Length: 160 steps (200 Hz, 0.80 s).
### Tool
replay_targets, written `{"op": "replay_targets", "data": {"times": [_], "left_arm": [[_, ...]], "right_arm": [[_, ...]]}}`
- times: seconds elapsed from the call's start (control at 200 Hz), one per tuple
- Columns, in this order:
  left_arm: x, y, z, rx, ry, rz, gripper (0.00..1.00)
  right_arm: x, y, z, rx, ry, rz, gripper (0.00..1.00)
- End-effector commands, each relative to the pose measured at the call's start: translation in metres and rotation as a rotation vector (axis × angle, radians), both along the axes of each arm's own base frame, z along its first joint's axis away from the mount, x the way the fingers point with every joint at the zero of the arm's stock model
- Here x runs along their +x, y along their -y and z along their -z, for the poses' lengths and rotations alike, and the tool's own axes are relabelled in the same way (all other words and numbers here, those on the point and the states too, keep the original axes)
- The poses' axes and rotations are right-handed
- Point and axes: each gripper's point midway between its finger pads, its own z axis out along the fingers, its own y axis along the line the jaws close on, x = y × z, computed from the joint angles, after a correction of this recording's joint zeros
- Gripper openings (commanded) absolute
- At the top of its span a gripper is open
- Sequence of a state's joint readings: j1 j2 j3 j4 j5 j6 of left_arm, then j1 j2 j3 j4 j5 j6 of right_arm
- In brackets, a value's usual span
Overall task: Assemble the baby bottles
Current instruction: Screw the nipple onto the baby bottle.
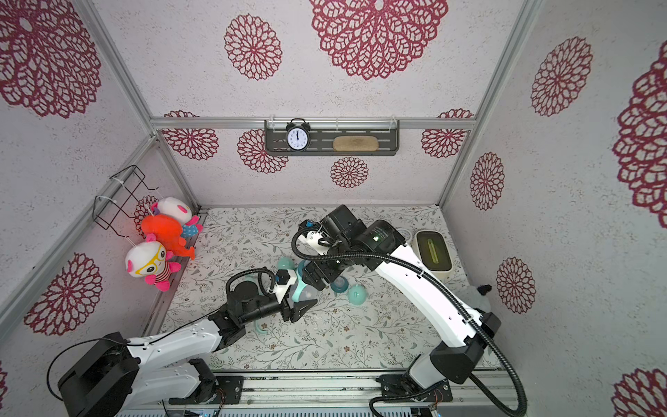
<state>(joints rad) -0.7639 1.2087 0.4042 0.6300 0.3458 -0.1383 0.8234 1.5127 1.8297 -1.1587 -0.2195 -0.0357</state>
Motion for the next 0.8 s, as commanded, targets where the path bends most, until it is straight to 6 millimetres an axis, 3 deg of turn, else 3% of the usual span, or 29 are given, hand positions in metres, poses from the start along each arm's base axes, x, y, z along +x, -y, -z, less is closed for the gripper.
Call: {"op": "replay_targets", "data": {"times": [0.0,0.796], "left_arm": [[0.0,0.004,-0.017,-0.027,0.055,0.003,0.0],[-0.001,0.006,-0.024,-0.024,0.08,-0.006,0.0]], "right_arm": [[0.001,-0.009,-0.007,0.038,0.023,-0.036,0.96],[0.005,-0.013,0.001,0.126,-0.063,-0.042,0.9]]}}
